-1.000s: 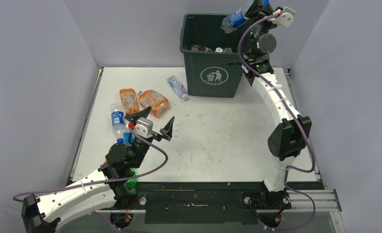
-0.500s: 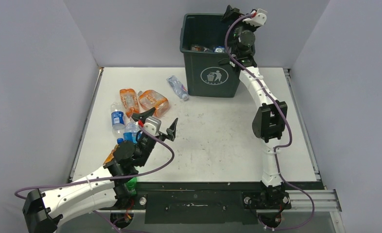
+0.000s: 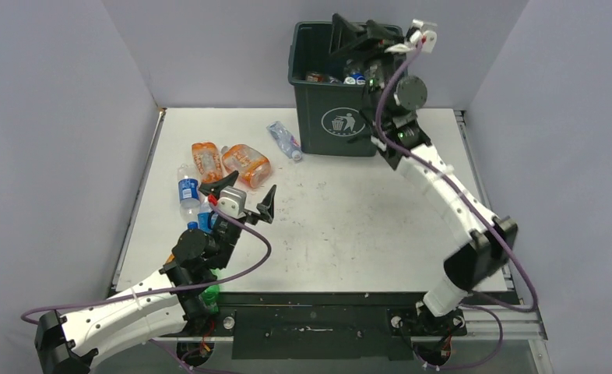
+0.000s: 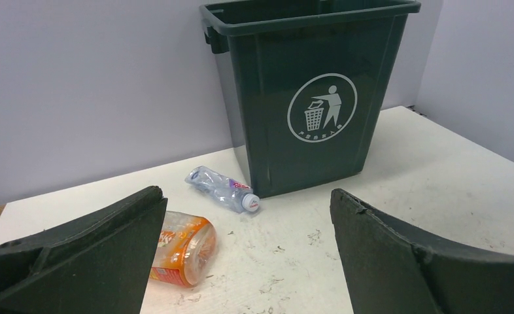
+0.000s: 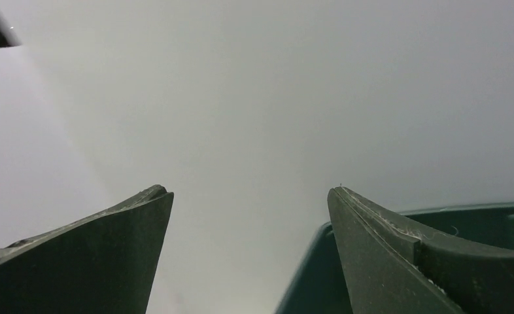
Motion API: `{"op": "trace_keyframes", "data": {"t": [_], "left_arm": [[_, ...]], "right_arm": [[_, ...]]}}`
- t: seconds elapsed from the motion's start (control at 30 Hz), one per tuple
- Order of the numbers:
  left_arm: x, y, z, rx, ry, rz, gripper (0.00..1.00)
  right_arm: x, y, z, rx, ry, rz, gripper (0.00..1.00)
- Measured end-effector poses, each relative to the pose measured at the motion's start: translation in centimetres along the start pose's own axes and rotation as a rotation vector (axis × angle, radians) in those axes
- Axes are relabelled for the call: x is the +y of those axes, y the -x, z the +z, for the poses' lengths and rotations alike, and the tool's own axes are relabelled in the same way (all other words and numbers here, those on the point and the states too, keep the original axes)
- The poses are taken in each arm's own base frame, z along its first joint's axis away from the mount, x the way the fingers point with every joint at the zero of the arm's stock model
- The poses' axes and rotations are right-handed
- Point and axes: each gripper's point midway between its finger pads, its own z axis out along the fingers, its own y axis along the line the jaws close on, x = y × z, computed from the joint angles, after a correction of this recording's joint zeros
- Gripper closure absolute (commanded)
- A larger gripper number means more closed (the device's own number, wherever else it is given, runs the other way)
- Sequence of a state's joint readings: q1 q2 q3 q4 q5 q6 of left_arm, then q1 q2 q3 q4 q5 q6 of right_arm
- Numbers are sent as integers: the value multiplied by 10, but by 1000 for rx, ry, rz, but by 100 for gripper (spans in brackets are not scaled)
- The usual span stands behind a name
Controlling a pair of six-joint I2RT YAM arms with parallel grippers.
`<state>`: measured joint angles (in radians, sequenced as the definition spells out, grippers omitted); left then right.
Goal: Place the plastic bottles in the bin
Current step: Place the plastic bottle in the trash bin, then pick up the plastic bottle at the center of the board.
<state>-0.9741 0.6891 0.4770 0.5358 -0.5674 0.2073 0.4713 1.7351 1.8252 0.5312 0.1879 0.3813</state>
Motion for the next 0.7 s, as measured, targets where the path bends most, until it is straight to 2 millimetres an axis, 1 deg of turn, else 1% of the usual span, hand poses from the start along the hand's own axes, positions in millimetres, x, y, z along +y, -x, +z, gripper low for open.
{"op": "trace_keyframes", "data": {"t": [0.1, 0.13, 0.17, 0.23, 0.27, 0.33, 0.43, 0.47, 0.5, 0.6, 0.7], "left_arm": [[5, 2, -1, -4, 20, -6, 4], [6, 2, -1, -3, 26, -6, 4], [6, 2, -1, -1, 29, -5, 4], [7, 0, -1, 4, 38, -3, 4], [8, -1, -1, 7, 42, -2, 4], [10, -2, -1, 13, 53, 1, 4], [13, -4, -2, 23, 72, 5, 4], [15, -4, -2, 27, 84, 2, 4], [17, -4, -2, 30, 93, -1, 4], [20, -1, 0, 39, 119, -14, 4], [20, -1, 5, 61, 147, -26, 4]], "right_arm": [[56, 18, -60, 47, 120, 39, 9], [71, 22, -82, 64, 161, 49, 10], [83, 24, -105, 85, 199, 59, 10], [90, 21, -139, 124, 237, 57, 10], [89, 17, -153, 146, 247, 52, 10], [85, 1, -180, 209, 257, 37, 10], [69, -38, -225, 340, 257, 9, 10], [60, -54, -243, 395, 252, 0, 10], [53, -63, -255, 426, 245, -1, 10], [21, -104, -302, 558, 197, -18, 10], [-7, -139, -341, 682, 139, -34, 10]]}}
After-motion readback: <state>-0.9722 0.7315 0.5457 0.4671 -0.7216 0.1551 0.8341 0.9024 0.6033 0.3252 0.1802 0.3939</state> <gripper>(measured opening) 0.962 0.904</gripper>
